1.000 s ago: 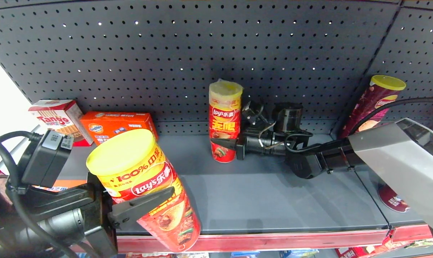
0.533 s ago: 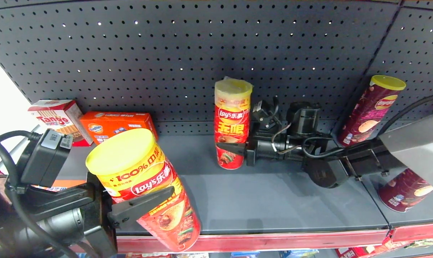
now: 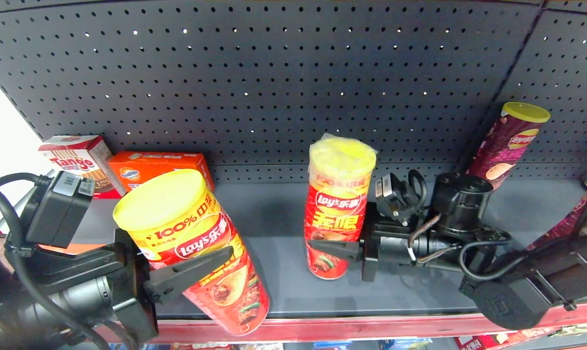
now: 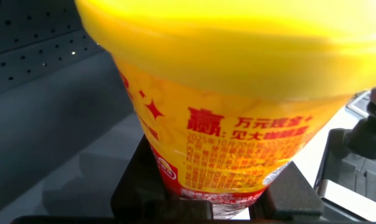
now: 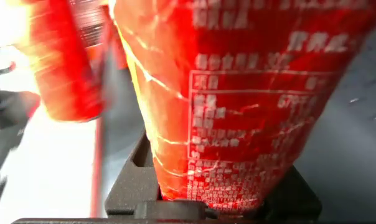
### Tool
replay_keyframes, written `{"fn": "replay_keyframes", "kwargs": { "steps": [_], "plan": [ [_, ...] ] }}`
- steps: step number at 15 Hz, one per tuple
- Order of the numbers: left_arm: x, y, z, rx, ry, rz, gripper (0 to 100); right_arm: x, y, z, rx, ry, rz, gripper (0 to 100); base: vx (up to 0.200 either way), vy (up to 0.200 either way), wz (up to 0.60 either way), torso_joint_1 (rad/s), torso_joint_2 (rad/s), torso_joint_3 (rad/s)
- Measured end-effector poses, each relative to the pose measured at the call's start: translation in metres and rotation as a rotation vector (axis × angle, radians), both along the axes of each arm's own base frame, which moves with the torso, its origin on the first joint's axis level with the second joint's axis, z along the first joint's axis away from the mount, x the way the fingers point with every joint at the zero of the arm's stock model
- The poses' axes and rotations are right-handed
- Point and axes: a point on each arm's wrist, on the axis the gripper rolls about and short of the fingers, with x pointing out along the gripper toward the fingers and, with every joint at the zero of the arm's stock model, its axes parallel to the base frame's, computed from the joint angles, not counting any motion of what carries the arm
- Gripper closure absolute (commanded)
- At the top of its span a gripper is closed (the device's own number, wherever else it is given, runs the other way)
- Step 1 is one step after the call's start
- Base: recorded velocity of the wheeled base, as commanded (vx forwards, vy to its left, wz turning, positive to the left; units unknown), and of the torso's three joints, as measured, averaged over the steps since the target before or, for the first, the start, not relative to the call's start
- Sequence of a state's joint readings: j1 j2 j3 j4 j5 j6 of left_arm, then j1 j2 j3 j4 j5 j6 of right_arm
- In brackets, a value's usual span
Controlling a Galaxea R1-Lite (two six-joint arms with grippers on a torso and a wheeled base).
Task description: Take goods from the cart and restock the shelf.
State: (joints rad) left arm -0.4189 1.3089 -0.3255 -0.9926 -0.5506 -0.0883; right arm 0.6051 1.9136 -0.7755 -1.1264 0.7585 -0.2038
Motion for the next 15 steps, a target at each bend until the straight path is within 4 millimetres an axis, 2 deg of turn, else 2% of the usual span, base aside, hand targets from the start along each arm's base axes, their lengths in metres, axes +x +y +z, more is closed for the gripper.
{"fn": "replay_keyframes", "kwargs": {
  "steps": [3, 12, 13, 15],
  "plan": [
    [0.001, 0.002, 0.001, -0.002, -0.004, 0.012, 100, -0.016, -0.002, -0.009, 0.005, -0.007, 0.023, 100, 0.000, 0.000, 0.00, 0.000, 0.00, 0.000],
    [0.002, 0.002, 0.001, -0.002, -0.004, 0.014, 100, -0.011, 0.003, -0.028, -0.016, 0.022, 0.026, 100, 0.000, 0.000, 0.00, 0.000, 0.00, 0.000],
    [0.002, 0.002, 0.001, -0.002, -0.004, 0.015, 100, -0.009, 0.003, -0.031, -0.017, 0.022, 0.025, 0, 0.000, 0.000, 0.00, 0.000, 0.00, 0.000],
    [0.002, 0.002, 0.001, -0.002, -0.004, 0.015, 100, -0.008, 0.004, -0.034, -0.020, 0.027, 0.022, 0, 0.000, 0.000, 0.00, 0.000, 0.00, 0.000]
  ]
}}
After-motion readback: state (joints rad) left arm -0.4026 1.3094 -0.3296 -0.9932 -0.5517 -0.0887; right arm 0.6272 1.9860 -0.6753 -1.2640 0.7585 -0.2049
